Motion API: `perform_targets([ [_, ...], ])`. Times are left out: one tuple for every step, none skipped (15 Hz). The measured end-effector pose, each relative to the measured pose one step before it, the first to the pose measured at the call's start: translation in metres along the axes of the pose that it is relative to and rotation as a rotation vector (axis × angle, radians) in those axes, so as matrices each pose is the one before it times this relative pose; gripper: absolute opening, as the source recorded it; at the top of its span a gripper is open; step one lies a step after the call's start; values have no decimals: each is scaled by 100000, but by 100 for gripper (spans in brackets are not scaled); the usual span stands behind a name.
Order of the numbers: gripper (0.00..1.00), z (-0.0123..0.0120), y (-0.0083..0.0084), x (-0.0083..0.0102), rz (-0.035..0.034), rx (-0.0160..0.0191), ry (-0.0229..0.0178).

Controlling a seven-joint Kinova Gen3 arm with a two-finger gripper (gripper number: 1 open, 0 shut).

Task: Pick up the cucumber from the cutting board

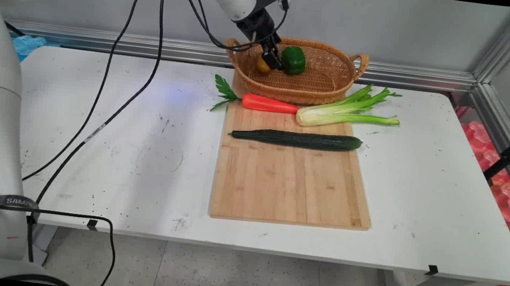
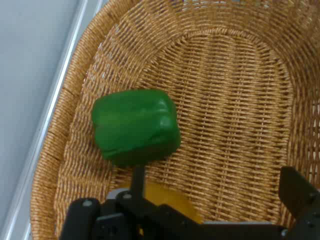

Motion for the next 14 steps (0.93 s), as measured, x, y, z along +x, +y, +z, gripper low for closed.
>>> perform_targets([
  [100, 3, 30, -7, -35, -143, -107],
  [100, -4, 64, 14, -151, -165, -45],
  [100, -5, 81, 52, -152, -138, -8],
  [100, -53, 190, 179, -308, -268, 108],
  [100, -51, 188, 186, -246, -262, 132],
  [100, -70, 243, 245, -336, -381, 215],
  [100, -89, 369, 392, -275, -577, 366],
  [100, -127, 554, 590, -496, -962, 662],
  [100, -134, 608, 648, -440, -1088, 756],
  [100, -115, 611, 584, -343, -1119, 659],
  [100, -136, 667, 593, -435, -1261, 757],
  [100, -133, 682, 563, -447, -1318, 680],
  [100, -112, 633, 437, -399, -1240, 510],
  [100, -140, 881, 549, -581, -1700, 612],
])
